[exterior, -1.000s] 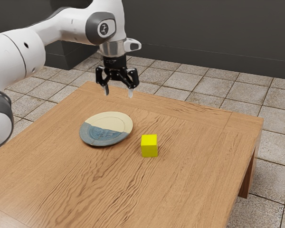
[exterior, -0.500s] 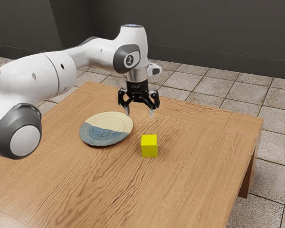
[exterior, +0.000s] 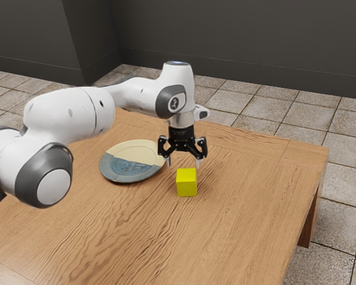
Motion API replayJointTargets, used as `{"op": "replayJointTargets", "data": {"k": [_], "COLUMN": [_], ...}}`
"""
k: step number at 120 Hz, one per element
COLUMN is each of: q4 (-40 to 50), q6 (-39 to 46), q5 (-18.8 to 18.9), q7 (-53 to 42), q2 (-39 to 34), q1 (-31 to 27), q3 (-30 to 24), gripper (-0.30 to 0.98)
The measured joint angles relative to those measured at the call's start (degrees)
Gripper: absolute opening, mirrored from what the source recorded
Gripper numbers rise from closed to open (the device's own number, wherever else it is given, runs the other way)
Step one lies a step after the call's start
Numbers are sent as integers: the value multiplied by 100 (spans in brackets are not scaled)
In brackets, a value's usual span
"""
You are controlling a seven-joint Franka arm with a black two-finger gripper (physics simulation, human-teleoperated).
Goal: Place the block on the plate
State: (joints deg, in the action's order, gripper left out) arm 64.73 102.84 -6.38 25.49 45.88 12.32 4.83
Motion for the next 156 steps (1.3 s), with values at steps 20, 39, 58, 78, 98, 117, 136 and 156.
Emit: {"op": "replayJointTargets", "data": {"k": [20, 39, 58, 78, 98, 117, 136, 156], "q4": [-95, -212, -353, -422, -425, -424, -424, -423], "q6": [63, 94, 100, 108, 116, 116, 111, 79], "q5": [-21, -33, -37, -44, -47, -48, -37, -15], "q7": [61, 107, 143, 173, 195, 215, 240, 260], "q2": [190, 392, 568, 761, 795, 792, 787, 622], "q1": [-1, -1, -1, -6, -7, -10, -10, -9], "q3": [5, 3, 2, -4, -8, 2, 9, 15], "gripper": [69, 69, 69, 69, 64, 52, 46, 41]}}
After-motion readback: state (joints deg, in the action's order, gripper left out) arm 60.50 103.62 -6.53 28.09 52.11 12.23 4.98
